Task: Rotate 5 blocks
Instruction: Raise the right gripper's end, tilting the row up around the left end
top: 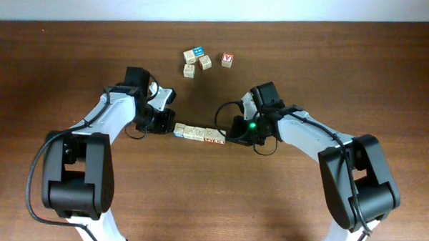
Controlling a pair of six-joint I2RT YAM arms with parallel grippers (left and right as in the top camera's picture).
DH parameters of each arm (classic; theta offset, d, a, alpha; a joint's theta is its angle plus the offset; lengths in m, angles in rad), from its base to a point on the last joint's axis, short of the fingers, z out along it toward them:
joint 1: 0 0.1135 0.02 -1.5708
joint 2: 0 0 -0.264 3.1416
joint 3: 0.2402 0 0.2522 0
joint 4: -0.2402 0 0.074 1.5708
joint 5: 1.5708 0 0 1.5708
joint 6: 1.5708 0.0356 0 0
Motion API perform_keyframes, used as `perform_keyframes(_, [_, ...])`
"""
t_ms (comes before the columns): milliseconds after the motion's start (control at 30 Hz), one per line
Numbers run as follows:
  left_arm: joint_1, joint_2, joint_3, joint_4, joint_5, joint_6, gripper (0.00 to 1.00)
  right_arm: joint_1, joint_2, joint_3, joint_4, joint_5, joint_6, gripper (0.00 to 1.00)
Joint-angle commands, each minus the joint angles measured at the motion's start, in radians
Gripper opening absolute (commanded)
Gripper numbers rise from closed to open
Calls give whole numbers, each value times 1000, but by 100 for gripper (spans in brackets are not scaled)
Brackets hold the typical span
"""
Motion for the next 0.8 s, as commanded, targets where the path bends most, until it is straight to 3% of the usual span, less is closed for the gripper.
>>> perform_keyframes(0, [-5, 8, 16, -1, 39, 12, 0, 15, -61, 31, 1, -39, -15, 4])
perform_keyframes(767, [-5, 8, 16, -1, 39, 12, 0, 105, -73, 202, -121, -4, -49, 4])
